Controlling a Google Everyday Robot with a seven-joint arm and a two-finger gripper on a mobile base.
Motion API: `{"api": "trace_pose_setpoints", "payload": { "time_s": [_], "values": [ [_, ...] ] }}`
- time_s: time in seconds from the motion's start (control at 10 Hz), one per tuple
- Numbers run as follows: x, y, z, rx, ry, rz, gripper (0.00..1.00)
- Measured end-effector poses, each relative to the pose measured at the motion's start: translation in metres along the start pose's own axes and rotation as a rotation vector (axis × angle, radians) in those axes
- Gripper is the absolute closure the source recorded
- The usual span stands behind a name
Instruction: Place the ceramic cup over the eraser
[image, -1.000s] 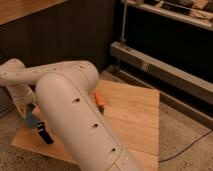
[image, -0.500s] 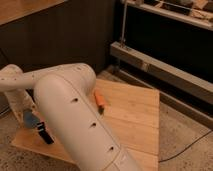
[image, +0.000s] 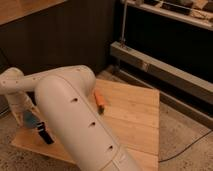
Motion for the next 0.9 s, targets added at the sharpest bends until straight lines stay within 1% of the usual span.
{"api": "trace_pose_setpoints", "payload": {
  "time_s": [0.3,0.4,0.5,0.8,0.9],
  "values": [
    [-0.004,0.005,0.012,-0.003,0.002,-0.022,0.35],
    [-0.006,0.005,0.015,0.003,-0.001,-0.029,0.35],
    [-0.009,0.003,0.019,0.019,-0.008,-0.037,0.38],
    [-0.015,-0.001,0.027,0.054,-0.019,-0.053,0.65],
    [-0.016,-0.003,0.029,0.067,-0.019,-0.059,0.77]
  ]
}}
